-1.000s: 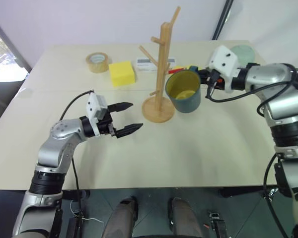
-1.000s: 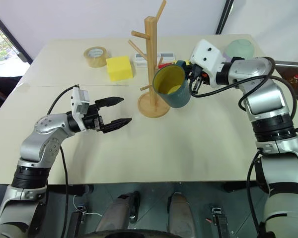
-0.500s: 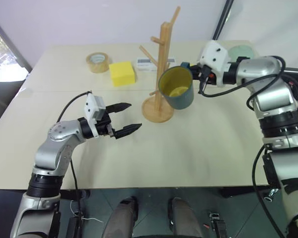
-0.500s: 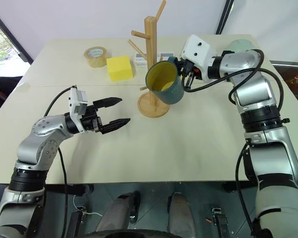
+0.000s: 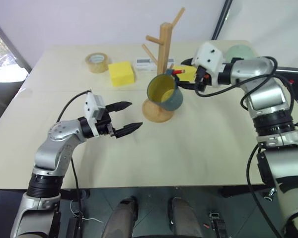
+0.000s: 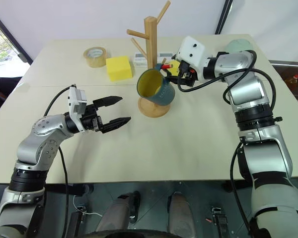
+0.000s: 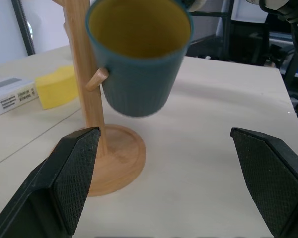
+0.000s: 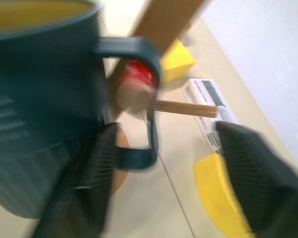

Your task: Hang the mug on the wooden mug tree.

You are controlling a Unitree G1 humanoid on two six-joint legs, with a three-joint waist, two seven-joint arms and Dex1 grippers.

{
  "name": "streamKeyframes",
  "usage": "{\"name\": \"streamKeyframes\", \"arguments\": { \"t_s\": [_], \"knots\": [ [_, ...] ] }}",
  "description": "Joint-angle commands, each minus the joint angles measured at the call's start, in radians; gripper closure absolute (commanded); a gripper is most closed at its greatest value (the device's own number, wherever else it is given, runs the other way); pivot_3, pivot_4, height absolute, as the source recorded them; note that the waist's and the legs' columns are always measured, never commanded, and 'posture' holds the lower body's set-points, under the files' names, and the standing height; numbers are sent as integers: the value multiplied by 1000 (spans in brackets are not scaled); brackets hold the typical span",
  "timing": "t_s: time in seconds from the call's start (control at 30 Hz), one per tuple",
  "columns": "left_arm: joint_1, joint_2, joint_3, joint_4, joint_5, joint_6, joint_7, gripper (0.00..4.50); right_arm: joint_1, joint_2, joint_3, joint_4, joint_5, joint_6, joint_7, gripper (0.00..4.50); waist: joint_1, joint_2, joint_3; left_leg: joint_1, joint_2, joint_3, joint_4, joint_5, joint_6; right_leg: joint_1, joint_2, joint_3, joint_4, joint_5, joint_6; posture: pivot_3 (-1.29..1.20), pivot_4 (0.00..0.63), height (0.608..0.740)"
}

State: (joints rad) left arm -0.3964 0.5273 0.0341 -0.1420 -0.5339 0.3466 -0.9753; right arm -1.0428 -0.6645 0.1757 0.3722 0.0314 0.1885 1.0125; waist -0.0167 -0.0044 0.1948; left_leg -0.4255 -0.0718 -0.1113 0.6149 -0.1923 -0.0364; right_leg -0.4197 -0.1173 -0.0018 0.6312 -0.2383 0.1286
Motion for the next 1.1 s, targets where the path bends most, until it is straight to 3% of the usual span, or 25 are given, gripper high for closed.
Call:
{"name": "streamKeyframes", "arguments": {
  "t_s": [0.03,0.27,0.4,0.5,0.63,0.87,1.1],
  "knots": [
    [-11,6,27,-47,-23,1,8,0,10,-38,-75,-68,15,-13,-30,1047,0,0,0,0,0,0,0,0,0,0,0,0,0,0,0,0,150,740],
    [-14,9,32,-41,-28,3,11,0,81,-73,-189,-140,75,19,-64,1047,2,0,0,0,0,0,0,0,0,0,0,0,0,0,0,0,150,740],
    [-10,5,53,-28,-39,0,32,0,176,-96,-326,-209,157,71,-118,1047,3,0,0,0,0,0,0,0,0,0,0,0,0,0,0,0,150,740],
    [3,1,83,-4,-36,-9,59,0,293,-83,-453,-302,260,162,-161,1047,4,0,0,0,0,0,0,0,0,0,0,1,0,0,0,0,150,740],
    [39,2,105,42,7,-22,118,0,516,-55,-525,-437,308,205,-207,1047,5,0,0,0,0,0,0,0,0,2,0,1,0,0,0,0,150,740],
    [112,-39,133,156,124,-84,297,0,797,119,-561,-490,318,99,-340,1047,3,0,0,10,1,0,0,0,1,10,0,2,0,-2,-4,0,150,740],
    [185,-70,155,197,170,-151,366,0,890,199,-531,-432,313,3,-377,1047,4,0,-1,16,2,-1,0,1,1,15,-1,3,-1,-1,-6,0,150,740]
  ]
}}
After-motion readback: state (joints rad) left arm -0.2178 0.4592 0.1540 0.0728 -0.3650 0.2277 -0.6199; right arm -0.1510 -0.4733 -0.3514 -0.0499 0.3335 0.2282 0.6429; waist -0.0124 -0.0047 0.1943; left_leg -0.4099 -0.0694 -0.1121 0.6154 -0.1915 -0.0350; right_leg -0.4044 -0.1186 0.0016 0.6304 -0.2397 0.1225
